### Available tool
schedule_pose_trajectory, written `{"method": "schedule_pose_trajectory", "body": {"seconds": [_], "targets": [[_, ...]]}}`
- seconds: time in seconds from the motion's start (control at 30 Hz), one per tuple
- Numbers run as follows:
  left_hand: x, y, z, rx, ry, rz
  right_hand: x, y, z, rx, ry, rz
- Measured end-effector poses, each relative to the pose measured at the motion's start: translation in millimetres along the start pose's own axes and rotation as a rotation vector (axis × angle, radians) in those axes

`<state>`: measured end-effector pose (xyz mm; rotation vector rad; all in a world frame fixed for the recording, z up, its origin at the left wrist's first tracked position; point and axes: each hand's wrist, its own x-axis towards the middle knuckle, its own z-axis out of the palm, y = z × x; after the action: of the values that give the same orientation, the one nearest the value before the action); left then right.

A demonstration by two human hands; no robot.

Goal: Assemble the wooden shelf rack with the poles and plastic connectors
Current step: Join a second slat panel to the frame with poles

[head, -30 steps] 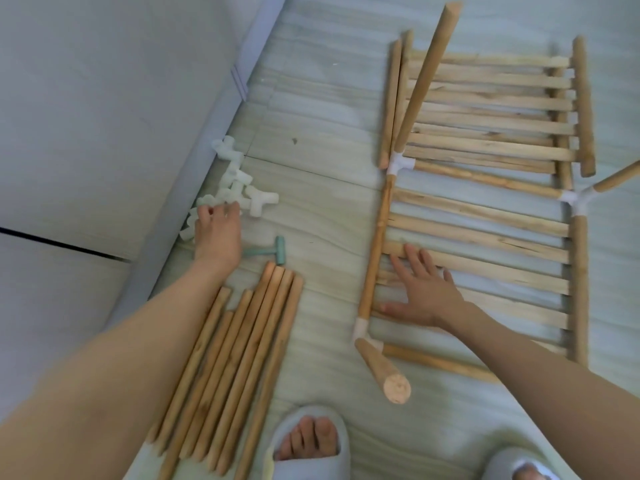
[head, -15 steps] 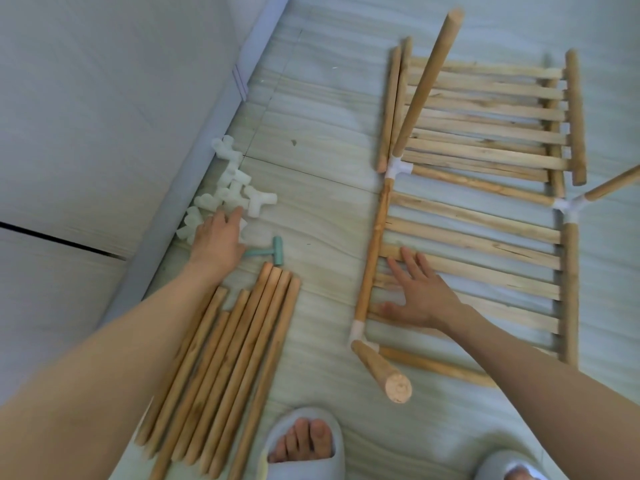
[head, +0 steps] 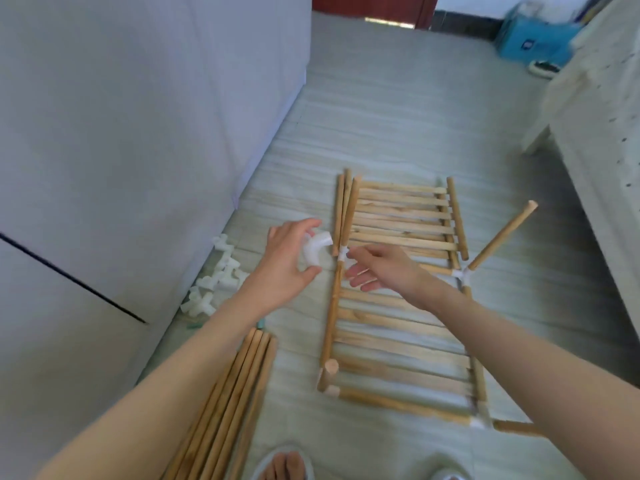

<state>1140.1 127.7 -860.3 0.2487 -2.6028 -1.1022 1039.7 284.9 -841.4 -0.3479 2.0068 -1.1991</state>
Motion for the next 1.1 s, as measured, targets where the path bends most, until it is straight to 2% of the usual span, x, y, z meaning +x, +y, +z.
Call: {"method": "schedule_pose_trajectory", "body": {"seconds": [0.13, 0.27, 0.33, 0.43, 0.5, 0.7, 0.9, 1.1], "targets": [[-2, 75, -24, 0.098, 0.021, 0.308, -66, -45, -22, 0.241, 0.079, -0.159], [-12, 123, -36, 0.125, 0.019, 0.385, -117, -57, -35, 0.37, 0.148, -0.236], [-14, 140, -37, 0.076, -0.037, 0.328, -135, -60, -42, 0.398, 0.179, -0.254], [-12, 169, -44, -0.168, -0.166, 0.043, -158, -61, -53, 0.411, 0.223, -0.294], [-9, 184, -51, -0.273, -0.227, -0.044, -169, -61, -59, 0.44, 0.237, -0.326], [-31, 199, -52, -0.344, -0.263, 0.035, -190, -55, -72, 0.509, 0.185, -0.379], [-40, 191, -50, -0.326, -0.2, 0.095, -194, -54, -69, 0.555, 0.041, -0.347], [-38, 182, -45, -0.309, -0.135, 0.106, -189, -51, -56, 0.416, 0.106, -0.324]]}}
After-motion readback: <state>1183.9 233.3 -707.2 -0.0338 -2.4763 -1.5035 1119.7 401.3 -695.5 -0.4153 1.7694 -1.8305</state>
